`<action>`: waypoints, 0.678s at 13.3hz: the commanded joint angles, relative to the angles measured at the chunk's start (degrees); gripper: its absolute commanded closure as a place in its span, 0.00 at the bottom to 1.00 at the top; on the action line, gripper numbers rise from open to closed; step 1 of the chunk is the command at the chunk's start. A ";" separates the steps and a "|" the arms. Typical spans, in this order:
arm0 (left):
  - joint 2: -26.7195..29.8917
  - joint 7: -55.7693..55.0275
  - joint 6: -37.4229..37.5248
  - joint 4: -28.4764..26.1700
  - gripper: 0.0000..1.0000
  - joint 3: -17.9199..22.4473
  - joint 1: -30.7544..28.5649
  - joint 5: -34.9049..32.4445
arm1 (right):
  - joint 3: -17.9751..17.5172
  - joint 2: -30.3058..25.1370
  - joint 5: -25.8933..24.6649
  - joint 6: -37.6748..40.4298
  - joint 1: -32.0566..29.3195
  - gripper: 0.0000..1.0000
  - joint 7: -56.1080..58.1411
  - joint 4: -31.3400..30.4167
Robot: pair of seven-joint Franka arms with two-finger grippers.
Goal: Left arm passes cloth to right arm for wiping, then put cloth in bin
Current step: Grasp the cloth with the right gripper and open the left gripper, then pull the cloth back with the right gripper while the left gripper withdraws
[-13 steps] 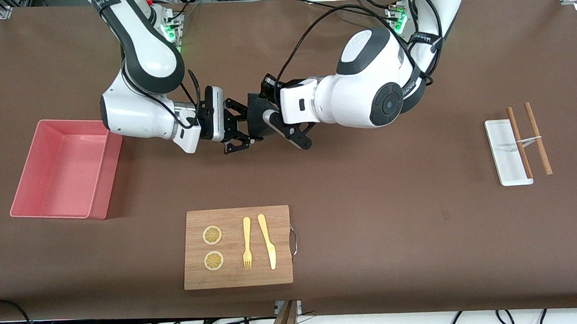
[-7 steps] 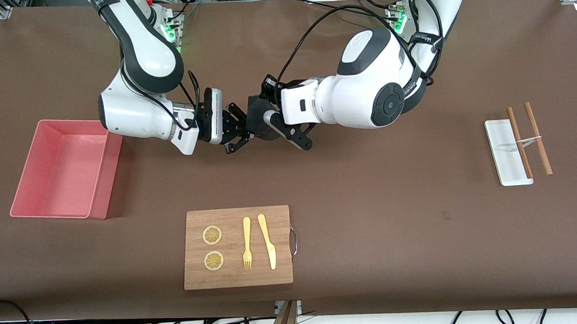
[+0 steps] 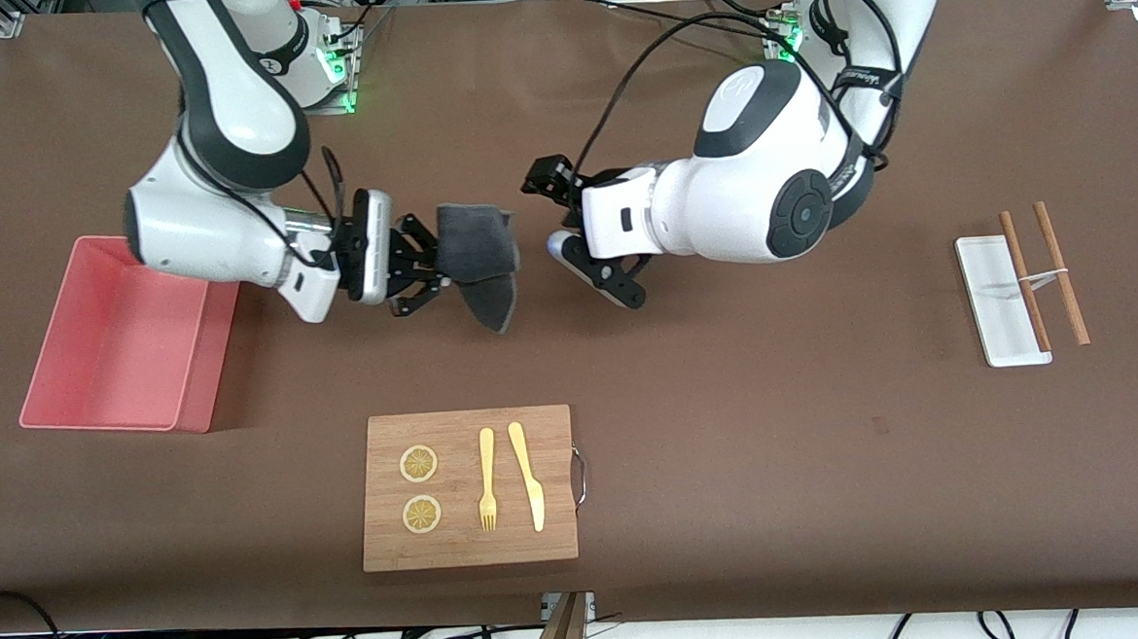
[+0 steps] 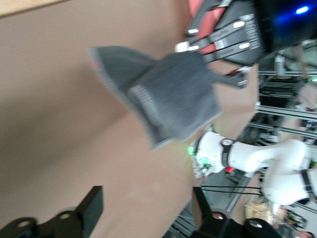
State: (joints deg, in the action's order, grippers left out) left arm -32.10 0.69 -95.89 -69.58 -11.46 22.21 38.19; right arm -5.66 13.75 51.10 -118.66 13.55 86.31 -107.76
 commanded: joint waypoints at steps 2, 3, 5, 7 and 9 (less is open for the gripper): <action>3.62 0.72 3.59 -0.90 0.00 0.12 -2.52 -14.85 | 3.89 -4.95 -13.80 8.16 -0.11 1.00 -17.01 -0.26; 3.97 0.72 4.39 -0.99 0.00 0.12 -3.48 -20.30 | 4.86 -6.18 -17.84 10.18 -0.11 1.00 -21.75 -0.35; 4.67 1.67 6.06 -0.64 0.00 0.03 -6.72 -30.40 | 6.70 -8.38 -24.70 13.96 -0.11 1.00 -30.81 -0.35; 5.99 7.36 6.06 -0.38 0.00 0.03 -10.76 -36.68 | 7.76 -11.01 -32.96 16.87 -0.11 1.00 -40.73 -0.35; 7.92 12.12 7.81 -0.73 0.00 0.21 -16.12 -38.62 | 9.42 -12.34 -37.55 20.12 -0.11 1.00 -47.79 -0.35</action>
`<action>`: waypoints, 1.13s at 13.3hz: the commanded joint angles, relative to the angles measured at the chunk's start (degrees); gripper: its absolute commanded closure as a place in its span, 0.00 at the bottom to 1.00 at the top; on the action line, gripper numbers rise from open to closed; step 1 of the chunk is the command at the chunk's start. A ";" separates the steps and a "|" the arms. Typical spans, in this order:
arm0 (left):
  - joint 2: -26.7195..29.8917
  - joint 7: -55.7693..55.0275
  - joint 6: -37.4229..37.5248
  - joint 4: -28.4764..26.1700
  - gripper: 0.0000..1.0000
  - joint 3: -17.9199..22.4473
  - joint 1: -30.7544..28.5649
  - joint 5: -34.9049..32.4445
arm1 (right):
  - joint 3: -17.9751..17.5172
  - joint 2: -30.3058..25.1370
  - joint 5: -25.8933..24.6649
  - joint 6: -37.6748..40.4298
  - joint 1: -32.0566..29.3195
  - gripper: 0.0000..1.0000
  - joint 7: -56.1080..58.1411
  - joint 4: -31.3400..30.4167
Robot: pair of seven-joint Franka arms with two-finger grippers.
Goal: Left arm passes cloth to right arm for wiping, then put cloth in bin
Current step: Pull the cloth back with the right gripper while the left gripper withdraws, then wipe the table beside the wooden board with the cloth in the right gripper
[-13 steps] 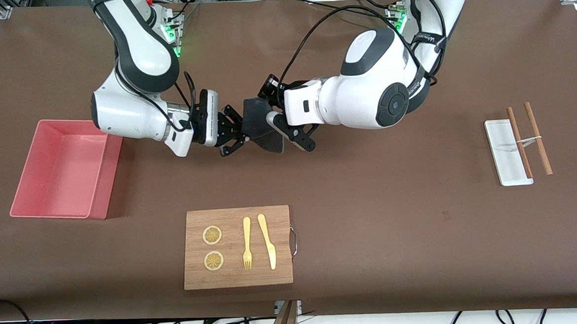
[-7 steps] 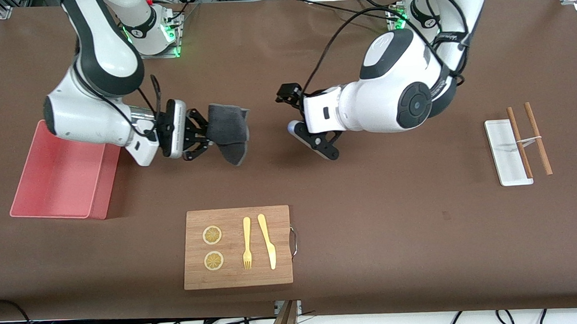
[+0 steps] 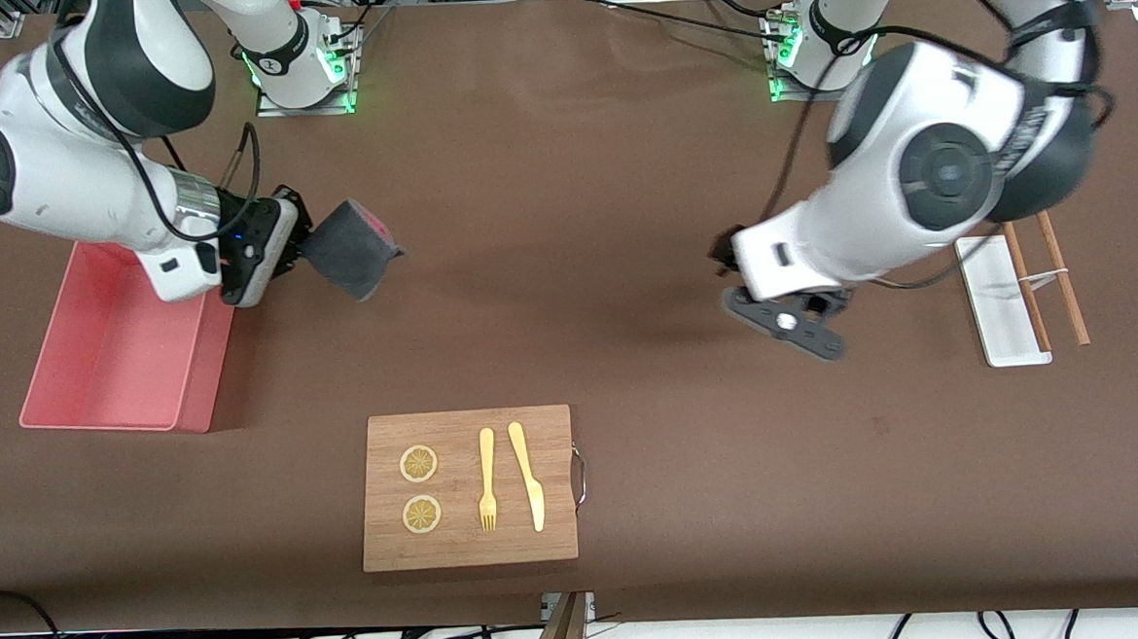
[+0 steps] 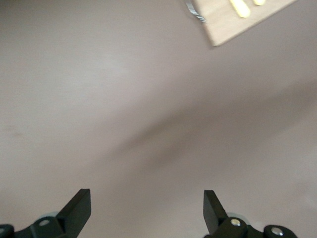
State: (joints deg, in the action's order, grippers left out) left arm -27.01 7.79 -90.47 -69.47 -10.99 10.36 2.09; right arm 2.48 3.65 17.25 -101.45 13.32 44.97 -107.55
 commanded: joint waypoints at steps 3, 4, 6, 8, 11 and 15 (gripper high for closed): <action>4.59 11.27 4.59 -0.32 0.00 -0.52 -10.78 -5.96 | 2.97 -2.34 -10.53 4.60 0.12 1.00 -14.01 -0.65; 5.47 11.63 6.16 -0.15 0.00 -0.61 -13.06 -5.96 | 2.97 -2.07 -13.18 4.51 0.12 1.00 -18.04 -0.91; 7.83 11.03 7.15 1.87 0.00 0.52 -14.23 -6.31 | 2.97 -1.55 -13.91 4.60 0.04 1.00 -25.52 -1.43; 12.57 9.19 6.88 -2.23 0.00 5.60 -11.87 -6.22 | 2.97 -0.06 -13.91 2.85 0.04 1.00 -29.84 -3.27; 20.03 0.57 3.56 -14.07 0.00 12.66 -5.80 -2.90 | 3.06 4.15 -13.91 -6.35 -0.40 1.00 -30.38 -6.35; 26.93 0.56 -0.34 -25.64 0.00 12.05 -5.88 -3.06 | 3.06 10.30 -13.47 -19.12 -0.75 1.00 -31.70 -9.88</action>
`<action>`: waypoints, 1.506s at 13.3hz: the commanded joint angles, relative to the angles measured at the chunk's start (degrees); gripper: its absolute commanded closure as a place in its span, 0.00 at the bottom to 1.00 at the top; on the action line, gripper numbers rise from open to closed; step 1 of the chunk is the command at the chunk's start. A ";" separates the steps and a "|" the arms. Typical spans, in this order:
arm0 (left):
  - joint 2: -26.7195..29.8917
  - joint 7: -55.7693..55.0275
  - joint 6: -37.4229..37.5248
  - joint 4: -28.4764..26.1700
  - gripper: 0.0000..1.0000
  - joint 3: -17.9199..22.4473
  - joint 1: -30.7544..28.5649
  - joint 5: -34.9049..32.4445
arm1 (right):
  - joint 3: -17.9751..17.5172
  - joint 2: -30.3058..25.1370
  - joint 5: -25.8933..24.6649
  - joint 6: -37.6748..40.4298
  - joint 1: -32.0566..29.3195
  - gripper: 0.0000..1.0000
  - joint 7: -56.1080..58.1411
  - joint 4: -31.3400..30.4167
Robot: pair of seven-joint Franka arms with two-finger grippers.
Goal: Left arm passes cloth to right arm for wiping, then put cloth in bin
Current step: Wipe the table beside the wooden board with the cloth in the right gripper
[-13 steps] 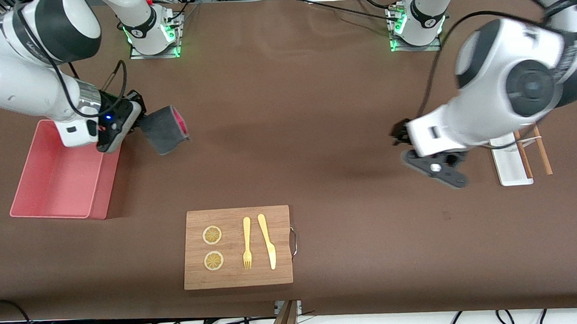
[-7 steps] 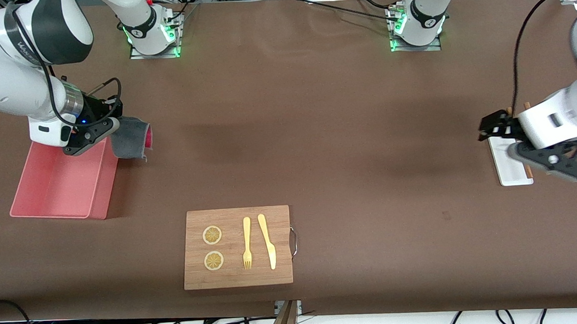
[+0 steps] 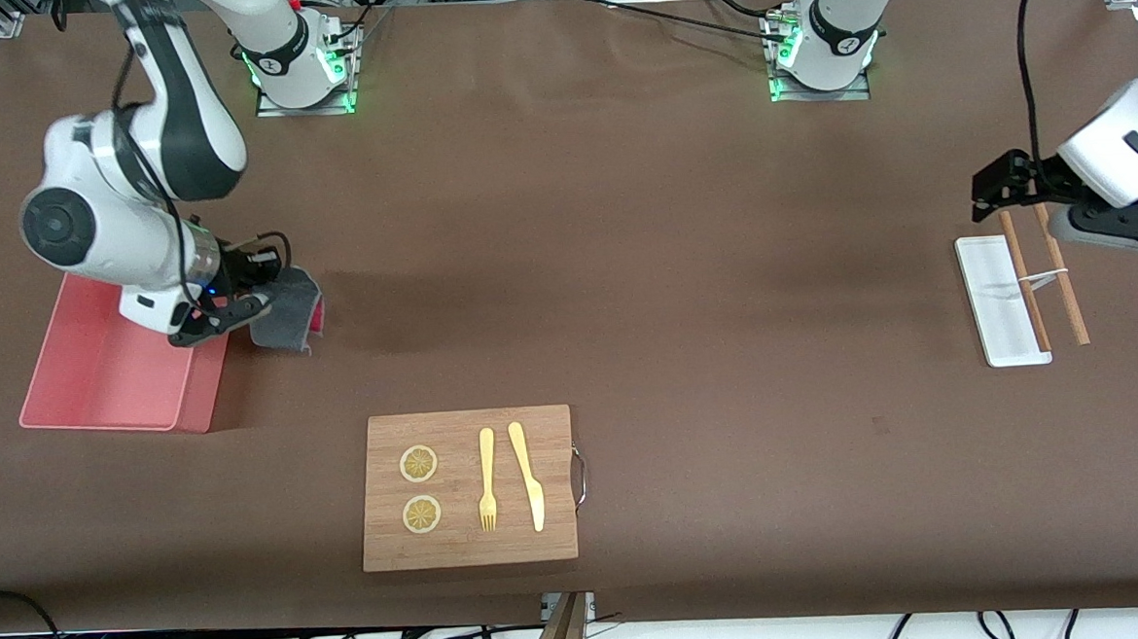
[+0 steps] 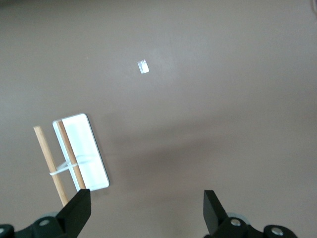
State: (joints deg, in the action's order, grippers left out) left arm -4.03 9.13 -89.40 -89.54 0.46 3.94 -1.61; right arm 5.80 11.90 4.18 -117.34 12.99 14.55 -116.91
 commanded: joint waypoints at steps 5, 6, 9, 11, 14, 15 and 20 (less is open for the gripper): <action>2.88 -0.86 -1.56 -4.33 0.00 0.06 0.89 0.56 | -0.61 11.03 0.48 -13.78 -0.07 1.00 -6.79 0.37; 2.71 -0.86 -1.56 -4.16 0.00 -0.20 0.89 0.56 | -1.23 12.26 1.35 -14.23 0.98 1.00 -8.46 0.98; 2.53 -0.86 -1.56 -3.98 0.00 -0.29 0.89 0.56 | -1.67 16.13 7.49 -14.67 4.76 1.00 -11.64 3.96; 2.53 -0.86 -1.56 -3.98 0.00 -0.29 0.89 0.56 | -2.20 18.68 10.23 -14.59 7.04 1.00 -14.88 7.04; 2.53 -0.86 -1.56 -3.98 0.00 -0.29 0.89 0.47 | -4.04 20.88 10.24 -14.32 11.42 1.00 -25.42 10.90; 2.53 -0.86 -1.56 -3.98 0.00 -0.29 0.89 0.47 | -4.05 22.02 10.50 -14.32 13.79 1.00 -27.97 12.92; 2.53 -0.86 -1.56 -3.98 0.00 -0.29 0.98 0.47 | -4.05 26.95 10.59 -14.59 22.77 1.00 -46.50 20.75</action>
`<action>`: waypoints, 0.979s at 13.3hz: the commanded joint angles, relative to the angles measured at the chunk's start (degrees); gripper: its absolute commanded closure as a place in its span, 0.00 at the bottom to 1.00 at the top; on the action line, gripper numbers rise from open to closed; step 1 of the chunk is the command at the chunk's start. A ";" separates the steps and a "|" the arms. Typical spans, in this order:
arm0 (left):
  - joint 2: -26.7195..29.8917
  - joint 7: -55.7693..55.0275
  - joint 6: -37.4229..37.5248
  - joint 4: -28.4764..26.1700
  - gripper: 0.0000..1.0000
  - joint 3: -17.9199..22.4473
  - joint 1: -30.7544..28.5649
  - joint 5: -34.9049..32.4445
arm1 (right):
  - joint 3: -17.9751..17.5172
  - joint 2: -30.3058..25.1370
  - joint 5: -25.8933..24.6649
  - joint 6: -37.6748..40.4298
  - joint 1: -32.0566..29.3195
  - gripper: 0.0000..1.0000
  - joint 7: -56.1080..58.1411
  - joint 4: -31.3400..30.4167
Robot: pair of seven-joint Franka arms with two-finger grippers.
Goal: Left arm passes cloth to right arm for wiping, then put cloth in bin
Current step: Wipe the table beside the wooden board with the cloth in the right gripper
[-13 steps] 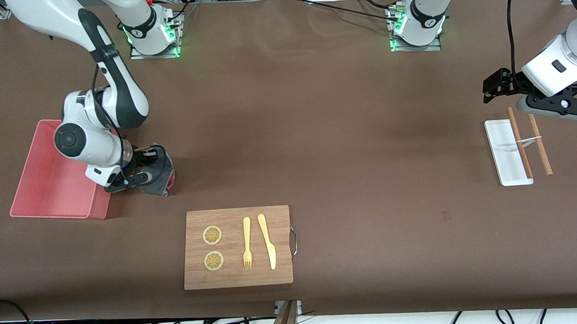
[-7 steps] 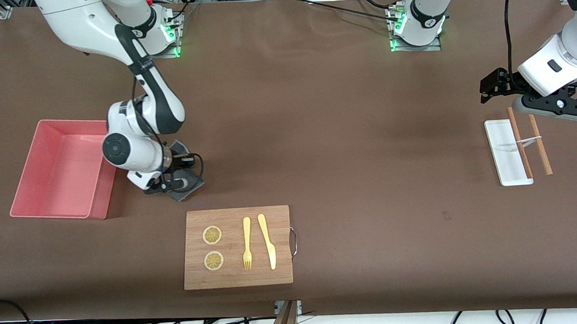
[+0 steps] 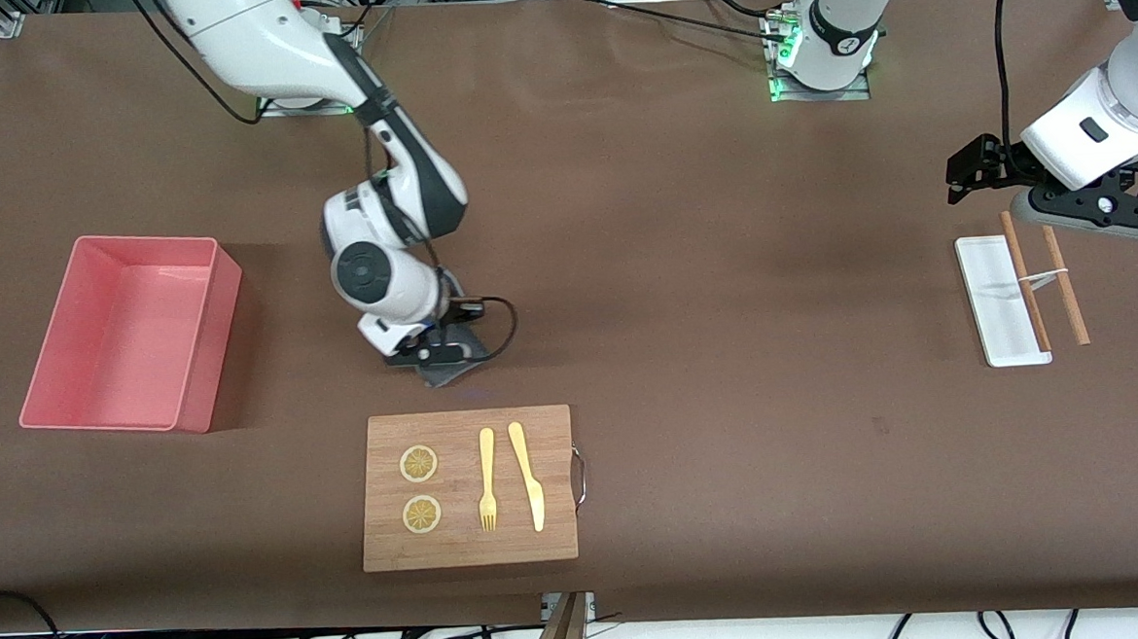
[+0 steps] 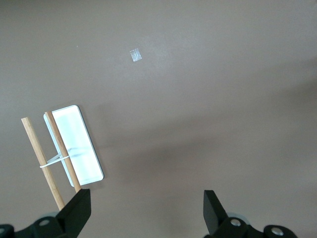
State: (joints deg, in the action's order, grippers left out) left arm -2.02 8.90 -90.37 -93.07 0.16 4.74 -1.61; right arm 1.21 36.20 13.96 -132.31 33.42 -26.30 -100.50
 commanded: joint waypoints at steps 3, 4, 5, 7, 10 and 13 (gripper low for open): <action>0.53 -0.64 -0.59 -0.44 0.00 0.02 0.09 0.47 | 0.55 4.05 0.81 0.38 6.21 1.00 -13.76 8.11; 0.53 -0.64 -0.59 -0.44 0.00 0.02 0.09 0.47 | 0.55 4.05 0.63 1.25 7.35 1.00 -14.91 9.61; 0.53 -0.64 -0.59 -0.44 0.00 0.02 0.09 0.47 | 0.81 3.71 0.02 4.04 7.36 1.00 -14.75 10.41; 0.53 -0.64 -0.59 -0.44 0.00 0.02 0.09 0.47 | 1.34 3.44 -0.07 8.80 5.87 1.00 -11.95 11.82; 0.53 -0.64 -0.59 -0.44 0.00 0.02 0.09 0.47 | 2.39 3.35 -0.16 11.97 3.94 1.00 -6.42 10.16; 0.53 -0.64 -0.59 -0.44 0.00 0.02 0.18 0.47 | 6.86 2.30 0.01 11.81 3.93 1.00 3.50 6.47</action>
State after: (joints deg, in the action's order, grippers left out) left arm -2.02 8.78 -90.39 -93.07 0.16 4.74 -1.61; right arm 6.15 39.47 13.86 -120.77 37.44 -28.07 -91.71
